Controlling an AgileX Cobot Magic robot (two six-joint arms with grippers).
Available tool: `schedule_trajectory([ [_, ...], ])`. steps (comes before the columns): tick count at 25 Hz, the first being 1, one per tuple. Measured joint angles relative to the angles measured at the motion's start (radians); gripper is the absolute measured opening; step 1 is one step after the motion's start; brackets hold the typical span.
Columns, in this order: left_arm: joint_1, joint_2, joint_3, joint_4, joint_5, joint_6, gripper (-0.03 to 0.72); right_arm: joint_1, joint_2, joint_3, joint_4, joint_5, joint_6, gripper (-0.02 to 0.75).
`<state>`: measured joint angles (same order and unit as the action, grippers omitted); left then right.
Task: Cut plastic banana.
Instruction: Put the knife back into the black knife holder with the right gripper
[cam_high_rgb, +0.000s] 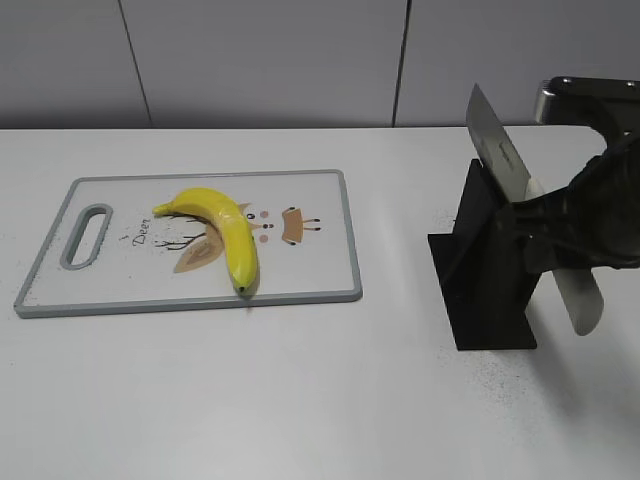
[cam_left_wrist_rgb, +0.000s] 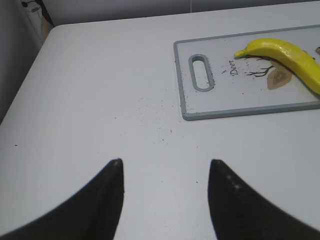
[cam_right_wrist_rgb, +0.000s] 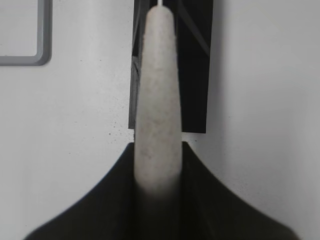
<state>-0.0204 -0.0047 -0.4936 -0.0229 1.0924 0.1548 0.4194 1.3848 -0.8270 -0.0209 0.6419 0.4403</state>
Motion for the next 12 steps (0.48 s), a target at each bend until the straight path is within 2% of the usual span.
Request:
schedule_trajectory([
  [12, 0.0, 0.0, 0.0, 0.001, 0.0, 0.0, 0.522, 0.0, 0.058, 0.0, 0.043, 0.033, 0.0, 0.202],
])
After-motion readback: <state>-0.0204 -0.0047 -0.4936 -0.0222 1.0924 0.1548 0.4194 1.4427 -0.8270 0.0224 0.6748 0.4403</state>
